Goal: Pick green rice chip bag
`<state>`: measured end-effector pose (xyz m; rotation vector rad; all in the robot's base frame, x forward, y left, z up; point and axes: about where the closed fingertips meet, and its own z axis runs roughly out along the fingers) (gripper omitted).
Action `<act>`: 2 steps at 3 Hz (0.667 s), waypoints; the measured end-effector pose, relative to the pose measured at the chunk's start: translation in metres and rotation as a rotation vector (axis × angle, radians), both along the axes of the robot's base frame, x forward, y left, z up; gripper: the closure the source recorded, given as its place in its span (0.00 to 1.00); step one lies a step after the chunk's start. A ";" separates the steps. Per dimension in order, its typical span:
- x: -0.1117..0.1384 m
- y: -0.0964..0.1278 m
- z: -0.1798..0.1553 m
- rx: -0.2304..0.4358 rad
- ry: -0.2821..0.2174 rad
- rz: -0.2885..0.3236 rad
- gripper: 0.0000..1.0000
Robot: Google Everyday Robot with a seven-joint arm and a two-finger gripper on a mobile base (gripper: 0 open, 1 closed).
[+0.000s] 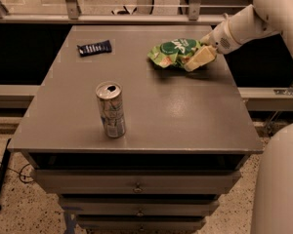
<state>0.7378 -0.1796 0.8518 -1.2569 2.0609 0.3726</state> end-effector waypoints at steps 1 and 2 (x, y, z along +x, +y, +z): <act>-0.005 0.001 0.022 0.022 0.029 -0.018 0.64; -0.029 0.001 0.057 0.069 0.026 -0.011 0.88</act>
Offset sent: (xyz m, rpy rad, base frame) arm -0.0687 -0.0063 0.1139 0.1319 0.0086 -0.0072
